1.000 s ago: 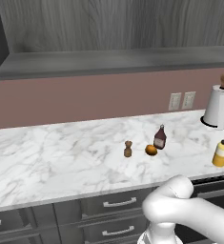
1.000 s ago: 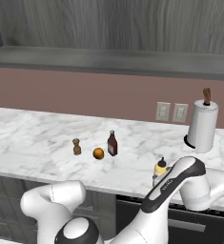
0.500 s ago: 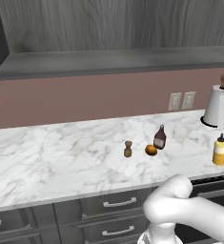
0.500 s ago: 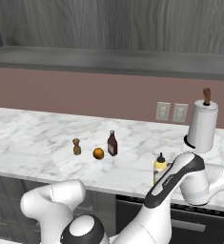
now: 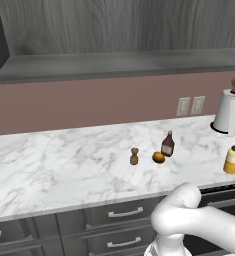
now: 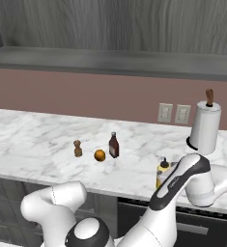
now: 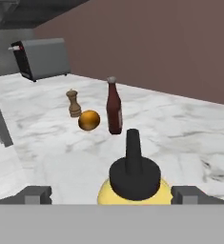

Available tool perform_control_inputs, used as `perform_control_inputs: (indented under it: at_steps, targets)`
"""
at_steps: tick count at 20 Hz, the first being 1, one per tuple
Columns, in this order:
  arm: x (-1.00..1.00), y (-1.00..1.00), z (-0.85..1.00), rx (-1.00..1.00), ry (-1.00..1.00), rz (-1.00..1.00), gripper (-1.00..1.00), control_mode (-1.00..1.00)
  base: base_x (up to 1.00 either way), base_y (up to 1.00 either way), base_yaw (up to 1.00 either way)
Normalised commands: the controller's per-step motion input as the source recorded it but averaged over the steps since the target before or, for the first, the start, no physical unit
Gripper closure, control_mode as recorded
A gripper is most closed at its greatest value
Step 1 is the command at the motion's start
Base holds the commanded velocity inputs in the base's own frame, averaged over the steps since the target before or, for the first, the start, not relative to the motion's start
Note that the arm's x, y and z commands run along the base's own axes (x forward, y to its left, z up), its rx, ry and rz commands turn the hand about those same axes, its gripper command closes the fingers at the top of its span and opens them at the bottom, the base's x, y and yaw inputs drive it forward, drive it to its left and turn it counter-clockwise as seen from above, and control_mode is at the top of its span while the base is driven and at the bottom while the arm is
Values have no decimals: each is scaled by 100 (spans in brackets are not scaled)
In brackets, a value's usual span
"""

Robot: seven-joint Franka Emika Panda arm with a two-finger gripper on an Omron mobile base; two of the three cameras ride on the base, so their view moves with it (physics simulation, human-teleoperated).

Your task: There are various items on the counter. Only move the condiments/shakers into the cabinet.

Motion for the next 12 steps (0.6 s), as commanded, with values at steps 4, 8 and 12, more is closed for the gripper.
perform_control_inputs:
  at_steps: [4, 8, 12]
  targets:
    - [0, 0, 18, 0, -6, 0, -100, -100, 0, 0, 0]
    - [4, -1, 0, 0, 3, 0, -100, -100, 0, 0, 0]
    - [10, -20, 0, 0, 0, 0, -100, -100, 0, 0, 0]
